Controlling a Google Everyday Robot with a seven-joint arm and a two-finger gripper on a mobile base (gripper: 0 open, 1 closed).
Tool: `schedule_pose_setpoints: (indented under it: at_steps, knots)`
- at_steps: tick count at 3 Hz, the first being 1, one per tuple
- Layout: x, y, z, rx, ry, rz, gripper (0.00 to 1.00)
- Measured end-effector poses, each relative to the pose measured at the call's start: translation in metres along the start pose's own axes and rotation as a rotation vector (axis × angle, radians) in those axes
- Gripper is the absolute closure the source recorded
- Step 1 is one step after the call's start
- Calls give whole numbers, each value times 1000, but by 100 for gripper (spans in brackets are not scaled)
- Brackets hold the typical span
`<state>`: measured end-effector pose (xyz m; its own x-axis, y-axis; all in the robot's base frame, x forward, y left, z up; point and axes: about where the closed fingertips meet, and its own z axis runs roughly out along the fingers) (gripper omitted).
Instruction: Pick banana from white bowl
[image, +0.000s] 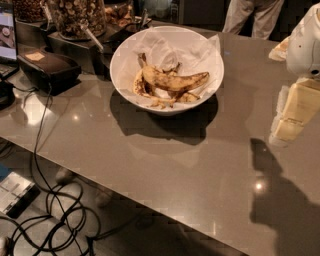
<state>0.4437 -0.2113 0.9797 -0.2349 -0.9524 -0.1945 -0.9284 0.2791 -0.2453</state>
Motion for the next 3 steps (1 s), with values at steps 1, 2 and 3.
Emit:
schedule_pose_setpoints:
  at_steps: [1,2,3]
  knots:
    - [-10,-16,9,-54,15,58,0]
    - [-29,-33,22,-109,28,90,0]
    - [-53,-46,32,-121,35,40,0]
